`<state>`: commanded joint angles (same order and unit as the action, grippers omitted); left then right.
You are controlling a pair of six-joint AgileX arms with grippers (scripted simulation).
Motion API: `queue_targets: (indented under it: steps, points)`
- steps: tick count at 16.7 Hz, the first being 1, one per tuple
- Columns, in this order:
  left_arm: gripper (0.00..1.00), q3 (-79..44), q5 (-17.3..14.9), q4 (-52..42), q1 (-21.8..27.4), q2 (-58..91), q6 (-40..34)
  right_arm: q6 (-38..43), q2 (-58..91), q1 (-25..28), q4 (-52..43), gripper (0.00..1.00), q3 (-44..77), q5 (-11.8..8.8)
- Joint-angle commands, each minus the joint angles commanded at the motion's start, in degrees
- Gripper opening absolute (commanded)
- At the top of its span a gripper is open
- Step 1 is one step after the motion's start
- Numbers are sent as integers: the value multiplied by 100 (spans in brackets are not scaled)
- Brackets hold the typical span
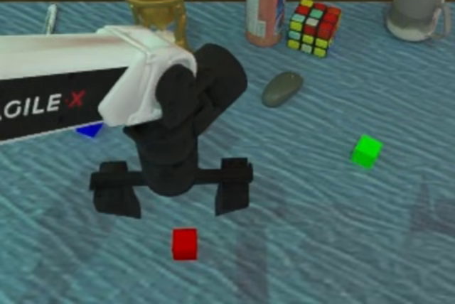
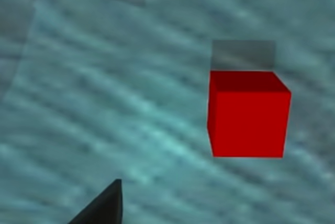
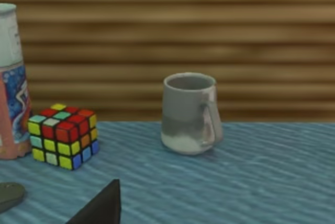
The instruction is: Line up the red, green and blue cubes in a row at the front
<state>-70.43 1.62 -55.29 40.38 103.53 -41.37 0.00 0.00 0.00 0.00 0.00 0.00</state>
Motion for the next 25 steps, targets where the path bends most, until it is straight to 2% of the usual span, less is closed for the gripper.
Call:
queue_targets:
  steps: [5, 10, 16, 21, 25]
  points:
    - [100, 55, 1, 45, 6, -30, 18, -23, 57, 14, -35, 100, 56, -4]
    - [100, 876, 28, 597, -458, -1056, 306, -472, 1250, 236, -733, 100, 1184, -22]
    - [100, 2960, 55, 1711, -1561, -3356, 1083, -1476, 4518, 672, -2355, 100, 3709, -4]
    - [100, 4949, 37, 2818, -2602, -5753, 2109, -2412, 7876, 1085, -3911, 100, 5997, 6]
    - [100, 6093, -18, 3785, -3298, -7758, 2966, -3076, 10068, 1382, -5001, 100, 7622, 8]
